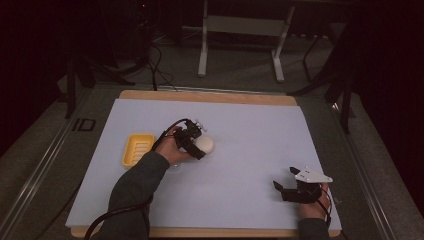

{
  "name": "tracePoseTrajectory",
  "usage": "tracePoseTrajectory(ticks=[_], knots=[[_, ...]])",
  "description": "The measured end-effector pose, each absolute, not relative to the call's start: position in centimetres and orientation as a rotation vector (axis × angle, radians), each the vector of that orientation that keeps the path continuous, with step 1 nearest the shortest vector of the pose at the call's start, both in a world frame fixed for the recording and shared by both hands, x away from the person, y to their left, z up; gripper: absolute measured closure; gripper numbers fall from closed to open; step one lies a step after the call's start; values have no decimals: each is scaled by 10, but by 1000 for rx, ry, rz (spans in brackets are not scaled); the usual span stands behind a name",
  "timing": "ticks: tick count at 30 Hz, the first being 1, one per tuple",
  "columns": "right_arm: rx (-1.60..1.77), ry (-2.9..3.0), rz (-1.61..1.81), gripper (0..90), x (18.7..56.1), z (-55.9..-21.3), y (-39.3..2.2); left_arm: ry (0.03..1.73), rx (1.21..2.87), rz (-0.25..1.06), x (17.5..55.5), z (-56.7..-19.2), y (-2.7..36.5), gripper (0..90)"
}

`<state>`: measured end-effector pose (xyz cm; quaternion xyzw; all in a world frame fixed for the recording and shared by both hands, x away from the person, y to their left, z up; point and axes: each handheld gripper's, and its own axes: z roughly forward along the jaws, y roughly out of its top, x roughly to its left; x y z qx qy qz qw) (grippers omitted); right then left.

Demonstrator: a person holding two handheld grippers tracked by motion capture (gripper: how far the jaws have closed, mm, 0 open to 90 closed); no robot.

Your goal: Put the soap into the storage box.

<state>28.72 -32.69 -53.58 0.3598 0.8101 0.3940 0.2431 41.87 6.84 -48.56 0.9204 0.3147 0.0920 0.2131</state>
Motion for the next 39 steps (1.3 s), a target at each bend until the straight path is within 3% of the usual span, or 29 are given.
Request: tracePoseTrajectory(ticks=[39], knots=[[980, 2220, 1082, 161, 288, -536, -327, 920, 2494, 201, 437, -508, 54, 153]])
